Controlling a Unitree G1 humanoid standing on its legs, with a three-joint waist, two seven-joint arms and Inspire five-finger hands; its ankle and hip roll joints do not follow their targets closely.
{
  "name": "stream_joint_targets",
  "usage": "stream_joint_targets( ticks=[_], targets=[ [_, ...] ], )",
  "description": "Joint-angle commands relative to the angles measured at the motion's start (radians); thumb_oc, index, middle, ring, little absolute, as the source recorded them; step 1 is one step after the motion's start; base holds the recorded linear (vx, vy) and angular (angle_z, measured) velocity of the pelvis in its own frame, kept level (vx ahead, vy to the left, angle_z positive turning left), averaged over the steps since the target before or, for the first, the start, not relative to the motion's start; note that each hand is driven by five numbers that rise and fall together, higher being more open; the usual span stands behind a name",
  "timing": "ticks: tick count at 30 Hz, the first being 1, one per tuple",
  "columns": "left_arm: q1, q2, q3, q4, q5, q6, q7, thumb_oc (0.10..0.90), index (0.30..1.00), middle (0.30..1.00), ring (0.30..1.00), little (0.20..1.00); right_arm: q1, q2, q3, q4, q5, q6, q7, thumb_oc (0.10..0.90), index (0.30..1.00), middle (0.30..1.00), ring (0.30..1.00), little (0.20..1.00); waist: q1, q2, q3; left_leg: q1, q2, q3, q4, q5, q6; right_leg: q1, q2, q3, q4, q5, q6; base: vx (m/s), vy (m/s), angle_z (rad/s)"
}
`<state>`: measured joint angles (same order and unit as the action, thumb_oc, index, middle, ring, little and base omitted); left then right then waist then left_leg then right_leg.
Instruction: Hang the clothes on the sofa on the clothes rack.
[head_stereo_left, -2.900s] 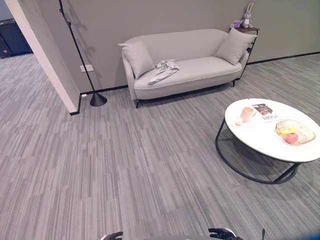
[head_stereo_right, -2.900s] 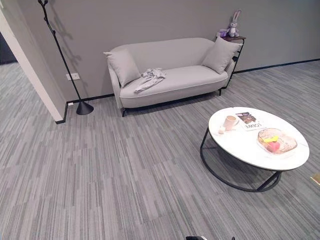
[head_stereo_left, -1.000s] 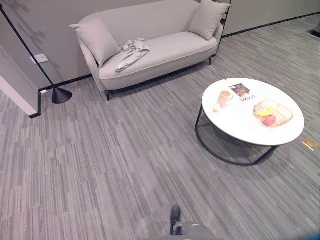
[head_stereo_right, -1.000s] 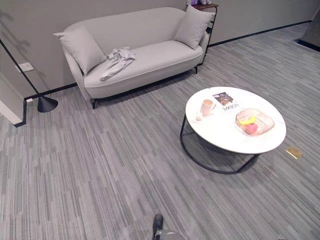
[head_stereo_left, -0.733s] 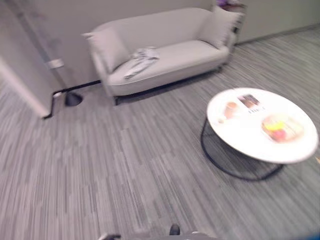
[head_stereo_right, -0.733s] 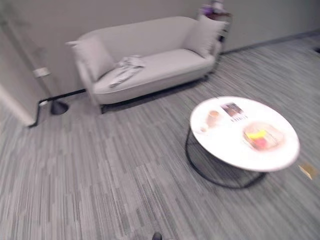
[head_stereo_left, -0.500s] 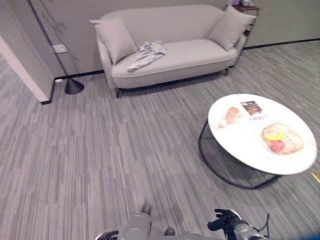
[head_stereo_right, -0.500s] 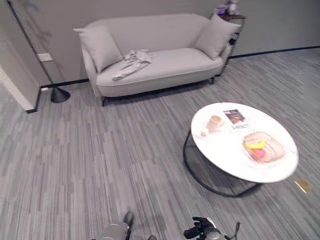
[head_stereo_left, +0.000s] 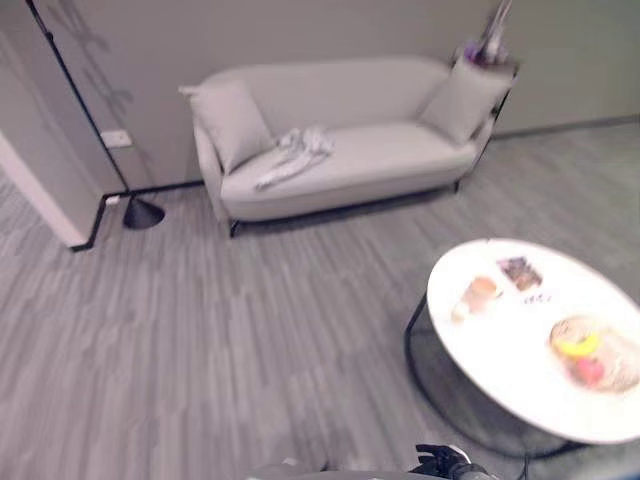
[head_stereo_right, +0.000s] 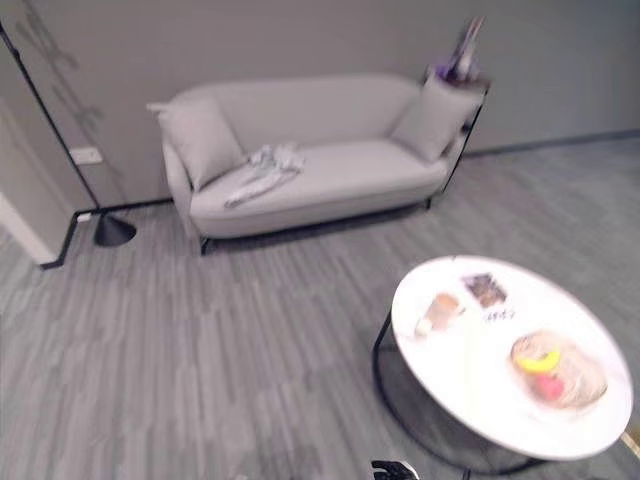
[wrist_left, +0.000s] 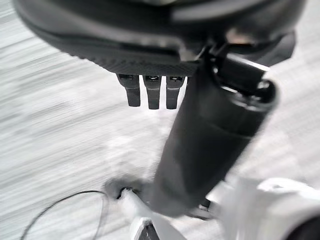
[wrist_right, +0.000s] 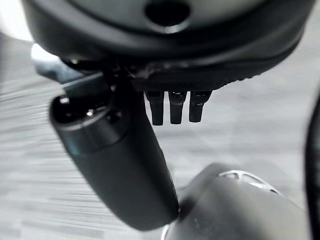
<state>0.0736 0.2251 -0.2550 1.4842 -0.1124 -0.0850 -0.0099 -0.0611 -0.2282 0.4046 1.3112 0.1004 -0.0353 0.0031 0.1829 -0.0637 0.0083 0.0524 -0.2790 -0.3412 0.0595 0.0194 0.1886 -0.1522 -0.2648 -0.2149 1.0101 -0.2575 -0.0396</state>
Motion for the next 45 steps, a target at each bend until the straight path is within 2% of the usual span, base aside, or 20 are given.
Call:
stream_joint_targets(
  ticks=[1,4,6,8,13,16,19,20,22,24,27,28,33,36,37,38,40,41,42,45],
  targets=[
    [-0.12,0.03,0.021,-0.038,0.006,-0.037,0.036,0.8,0.9,0.9,0.9,0.9,0.007,0.091,0.034,-0.065,-0.025,-0.001,0.028,0.8,0.9,0.9,0.9,0.9,-0.005,0.055,0.081,0.086,0.088,-0.055,-0.146,-0.031,-0.044,-0.045,0.156,0.133,-0.324,0.183,0.013,0.26,-0.195,0.48],
    [-0.171,0.042,-0.009,-0.07,0.014,-0.05,0.05,0.8,0.9,0.9,0.9,0.9,-0.027,0.074,0.021,-0.069,0.017,-0.006,0.02,0.8,0.9,0.9,0.9,0.9,-0.017,0.053,0.088,0.108,0.127,-0.098,-0.147,-0.048,-0.099,-0.029,0.284,0.163,-0.816,0.237,0.073,0.38,-0.184,0.54],
    [-0.201,0.019,-0.037,-0.066,0.037,-0.058,0.054,0.8,0.9,0.9,0.9,0.9,-0.029,0.063,0.006,-0.051,0.023,-0.002,0.026,0.8,0.9,0.9,0.9,0.9,-0.037,0.046,0.089,0.149,0.129,-0.151,-0.147,-0.084,-0.127,-0.048,0.317,0.288,-1.059,0.321,0.104,0.56,-0.101,0.67],
    [-0.214,0.01,-0.059,-0.056,0.049,-0.055,0.046,0.8,0.9,0.9,0.9,0.9,-0.032,0.059,0.003,-0.051,0.023,0.003,0.027,0.8,0.9,0.9,0.9,0.9,-0.044,0.05,0.089,0.169,0.148,-0.133,-0.147,-0.091,-0.139,-0.055,0.317,0.318,-1.097,0.347,0.127,0.53,-0.077,0.65],
    [-0.181,-0.002,-0.025,-0.029,0.023,-0.053,0.04,0.8,0.9,0.9,0.9,0.9,-0.021,0.063,-0.002,-0.065,0.012,0.009,0.028,0.8,0.9,0.9,0.9,0.9,-0.04,0.037,0.028,0.215,0.218,-0.119,-0.093,-0.094,-0.163,-0.017,0.319,0.28,-0.996,0.338,0.087,0.63,-0.156,0.5],
    [-0.147,0.009,0.004,-0.011,0.02,-0.044,0.039,0.8,0.9,0.9,0.9,0.9,-0.027,0.051,0.0,-0.107,0.036,0.003,0.02,0.8,0.9,0.9,0.9,0.9,-0.036,0.018,0.042,0.068,0.213,-0.053,0.307,0.029,-0.215,0.117,0.313,0.265,-1.06,0.321,0.061,0.76,-0.183,0.71],
    [-0.128,0.034,0.029,-0.027,0.02,-0.042,0.065,0.8,0.9,0.9,0.9,0.9,-0.044,0.035,0.016,-0.172,0.062,-0.015,-0.007,0.8,0.9,0.9,0.9,0.9,-0.007,-0.015,0.093,-0.152,0.285,0.062,0.66,0.081,-0.123,0.198,0.333,0.264,-1.097,0.298,0.0,0.37,-0.264,0.75],
    [-0.127,0.036,0.044,-0.036,-0.001,-0.043,0.068,0.8,0.9,0.9,0.9,0.9,-0.054,0.029,0.01,-0.168,0.06,-0.015,-0.023,0.8,0.9,0.9,0.9,0.9,-0.004,-0.027,0.103,-0.22,0.306,0.113,0.693,0.027,-0.09,0.205,0.329,0.247,-1.097,0.288,-0.007,0.28,-0.209,0.43],
    [-0.126,0.031,0.063,-0.048,-0.039,-0.048,0.076,0.8,0.9,0.9,0.9,0.9,-0.091,0.003,-0.015,-0.157,0.045,-0.011,-0.077,0.8,0.9,0.9,0.9,0.9,0.014,-0.03,0.115,-0.287,0.217,0.118,0.624,-0.098,-0.082,0.23,0.311,0.248,-1.097,0.262,0.006,0.35,-0.005,0.25],
    [-0.114,0.023,0.074,-0.057,-0.063,-0.065,0.09,0.8,0.9,0.9,0.9,0.9,-0.118,-0.021,-0.063,-0.198,0.074,-0.021,-0.119,0.8,0.9,0.9,0.9,0.9,0.017,-0.026,0.113,-0.255,0.113,0.081,0.37,-0.139,-0.107,0.248,0.289,0.255,-1.097,0.25,0.037,0.37,0.117,0.06],
    [-0.095,0.016,0.068,-0.046,-0.057,-0.067,0.099,0.8,0.9,0.9,0.9,0.9,-0.128,-0.051,-0.093,-0.248,0.062,-0.031,-0.162,0.8,0.9,0.9,0.9,0.9,0.002,-0.004,0.093,-0.206,0.076,0.012,0.03,-0.02,-0.129,0.256,0.305,0.248,-1.097,0.236,0.05,0.35,0.098,0.07],
    [-0.067,0.008,0.059,-0.047,-0.047,-0.067,0.092,0.8,0.9,0.9,0.9,0.9,-0.138,-0.098,-0.13,-0.308,0.03,-0.032,-0.206,0.8,0.9,0.9,0.9,0.9,-0.009,0.03,0.081,-0.242,0.053,-0.02,-0.147,0.01,-0.138,0.29,0.336,0.252,-1.097,0.202,0.045,0.41,0.134,-0.33],
    [-0.035,0.011,0.081,-0.006,-0.037,-0.055,0.073,0.8,0.9,0.9,0.9,0.9,-0.166,-0.149,-0.232,-0.362,0.041,-0.031,-0.255,0.8,0.9,0.9,0.9,0.9,0.008,0.034,0.056,-0.2,0.038,-0.059,-0.147,0.075,-0.118,0.374,0.322,0.309,-1.032,0.13,0.053,0.58,0.181,-0.14],
    [-0.015,0.032,0.118,-0.015,-0.045,-0.055,0.069,0.8,0.9,0.9,0.9,0.9,-0.086,-0.179,-0.325,-0.449,-0.004,-0.011,-0.287,0.8,0.9,0.9,0.9,0.9,0.007,-0.002,0.037,-0.07,0.029,-0.044,-0.147,0.071,-0.06,0.23,0.201,0.276,-0.542,0.33,0.11,0.58,0.235,-0.21],
    [-0.015,0.032,0.118,-0.015,-0.045,-0.055,0.069,0.8,0.9,0.9,0.9,0.9,-0.086,-0.179,-0.325,-0.449,-0.004,-0.011,-0.287,0.8,0.9,0.9,0.9,0.9,0.007,-0.002,0.036,-0.071,0.029,-0.044,-0.147,0.071,-0.06,0.229,0.201,0.276,-0.541,0.33,0.11,0.37,0.271,-0.46],
    [-0.019,0.044,0.116,-0.046,-0.05,-0.06,0.079,0.8,0.9,0.9,0.9,0.9,-0.071,-0.189,-0.363,-0.481,-0.021,-0.011,-0.339,0.8,0.9,0.9,0.9,0.9,-0.005,0.009,0.062,-0.008,0.023,-0.036,-0.147,0.051,-0.036,0.106,0.13,0.244,-0.253,0.386,0.074,0.32,0.277,-0.44],
    [-0.027,0.06,0.093,-0.086,-0.043,-0.058,0.104,0.8,0.9,0.9,0.9,0.9,-0.059,-0.196,-0.39,-0.496,-0.082,0.002,-0.419,0.8,0.9,0.9,0.9,0.9,-0.018,0.036,0.067,0.046,0.043,-0.029,-0.146,0.013,-0.031,0.045,0.064,0.156,-0.153,0.297,0.04,0.41,0.262,-0.38],
    [-0.029,0.065,0.079,-0.098,-0.026,-0.058,0.115,0.8,0.9,0.9,0.9,0.9,-0.052,-0.209,-0.39,-0.518,-0.125,0.008,-0.442,0.8,0.9,0.9,0.9,0.9,-0.02,0.042,0.068,0.062,0.055,-0.02,-0.145,0.002,-0.029,0.027,0.054,0.119,-0.172,0.253,0.039,0.4,0.04,-0.11],
    [-0.043,0.069,0.051,-0.114,0.003,-0.059,0.126,0.8,0.9,0.9,0.9,0.9,-0.047,-0.24,-0.411,-0.552,-0.178,0.027,-0.476,0.8,0.9,0.9,0.9,0.9,-0.037,0.054,0.078,0.091,0.094,-0.01,-0.147,-0.025,-0.046,0.003,0.132,0.083,-0.321,0.192,0.051,0.25,-0.019,0.02],
    [-0.08,0.081,0.035,-0.131,0.018,-0.071,0.136,0.8,0.9,0.9,0.9,0.9,-0.057,-0.274,-0.426,-0.55,-0.19,0.03,-0.499,0.8,0.9,0.9,0.9,0.9,-0.047,0.059,0.09,0.101,0.118,-0.036,-0.147,-0.029,-0.072,-0.007,0.232,0.131,-0.585,0.206,0.085,0.19,-0.119,0.03]
  ],
)
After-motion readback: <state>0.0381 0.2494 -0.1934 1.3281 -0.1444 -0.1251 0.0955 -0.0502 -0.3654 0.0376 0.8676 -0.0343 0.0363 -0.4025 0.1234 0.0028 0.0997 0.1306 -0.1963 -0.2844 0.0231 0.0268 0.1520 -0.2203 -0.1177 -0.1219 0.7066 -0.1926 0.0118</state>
